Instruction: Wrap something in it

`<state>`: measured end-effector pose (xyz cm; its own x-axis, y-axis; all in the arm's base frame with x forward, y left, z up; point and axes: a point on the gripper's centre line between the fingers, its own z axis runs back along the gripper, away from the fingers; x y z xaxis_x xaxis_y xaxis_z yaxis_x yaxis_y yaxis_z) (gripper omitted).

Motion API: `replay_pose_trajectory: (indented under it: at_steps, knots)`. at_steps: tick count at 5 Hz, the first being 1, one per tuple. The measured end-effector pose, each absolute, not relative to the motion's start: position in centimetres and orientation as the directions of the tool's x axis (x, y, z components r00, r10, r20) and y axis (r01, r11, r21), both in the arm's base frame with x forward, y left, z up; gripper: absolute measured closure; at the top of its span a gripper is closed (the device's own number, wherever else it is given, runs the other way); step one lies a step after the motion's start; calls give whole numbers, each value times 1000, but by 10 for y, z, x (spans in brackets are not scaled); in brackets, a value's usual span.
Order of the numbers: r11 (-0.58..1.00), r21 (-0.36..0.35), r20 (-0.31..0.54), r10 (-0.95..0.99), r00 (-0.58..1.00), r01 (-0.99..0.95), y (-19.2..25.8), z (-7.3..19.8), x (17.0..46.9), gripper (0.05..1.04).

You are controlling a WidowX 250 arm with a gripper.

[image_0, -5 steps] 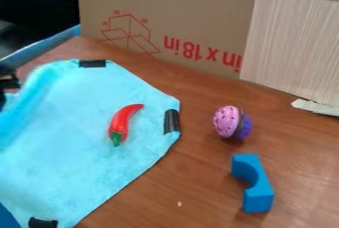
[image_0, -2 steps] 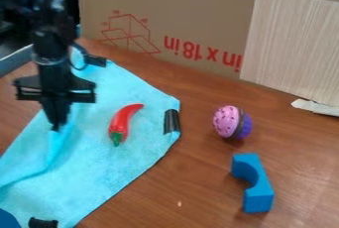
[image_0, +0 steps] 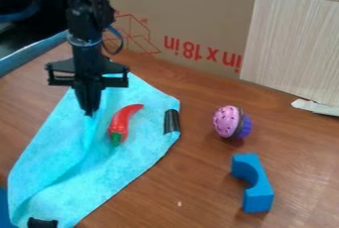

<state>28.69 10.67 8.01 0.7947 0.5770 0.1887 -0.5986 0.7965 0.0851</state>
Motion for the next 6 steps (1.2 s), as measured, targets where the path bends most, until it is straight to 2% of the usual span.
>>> replay_pose_trajectory:
  at_steps: [2,5,6]
  knots:
    - [790,75,142,595,791,-608,85,87,307,1028]
    - [808,69,109,577,810,-585,42,82,316,1006]
    - [821,49,109,562,820,-569,31,82,318,854]
